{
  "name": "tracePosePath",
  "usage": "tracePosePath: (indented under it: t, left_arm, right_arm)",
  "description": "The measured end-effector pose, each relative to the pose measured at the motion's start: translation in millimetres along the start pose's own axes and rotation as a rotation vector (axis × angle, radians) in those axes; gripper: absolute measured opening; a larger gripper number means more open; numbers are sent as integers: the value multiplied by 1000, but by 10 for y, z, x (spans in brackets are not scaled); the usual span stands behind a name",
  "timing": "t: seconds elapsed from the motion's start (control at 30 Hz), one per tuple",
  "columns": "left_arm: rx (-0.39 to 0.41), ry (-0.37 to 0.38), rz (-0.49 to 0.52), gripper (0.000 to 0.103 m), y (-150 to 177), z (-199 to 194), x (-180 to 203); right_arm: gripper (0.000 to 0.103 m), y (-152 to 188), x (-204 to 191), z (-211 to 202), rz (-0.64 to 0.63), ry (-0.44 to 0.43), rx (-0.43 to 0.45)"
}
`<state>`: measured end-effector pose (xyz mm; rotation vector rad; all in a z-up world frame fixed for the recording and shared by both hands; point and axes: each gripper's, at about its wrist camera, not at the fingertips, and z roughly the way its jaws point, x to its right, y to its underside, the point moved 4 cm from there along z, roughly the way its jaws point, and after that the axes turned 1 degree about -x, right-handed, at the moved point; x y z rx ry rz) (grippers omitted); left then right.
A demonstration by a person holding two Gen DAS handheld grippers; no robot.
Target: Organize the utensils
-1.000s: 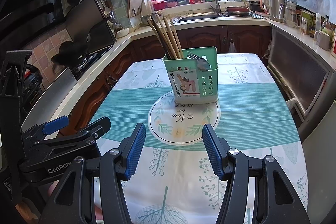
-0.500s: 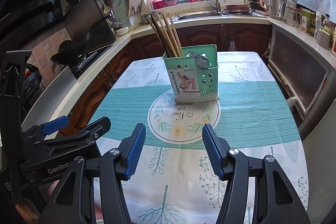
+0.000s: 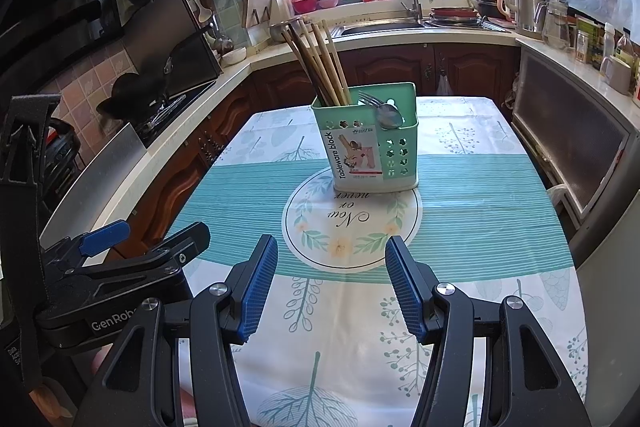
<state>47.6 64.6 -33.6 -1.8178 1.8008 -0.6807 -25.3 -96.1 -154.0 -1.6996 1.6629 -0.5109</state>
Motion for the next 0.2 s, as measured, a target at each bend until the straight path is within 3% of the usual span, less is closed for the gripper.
tracePosePath:
  t: [0.2]
  left_arm:
    - [-14, -5, -3, 102, -5, 28, -13]
  right_arm:
    - [57, 53, -11, -6, -8, -8, -11]
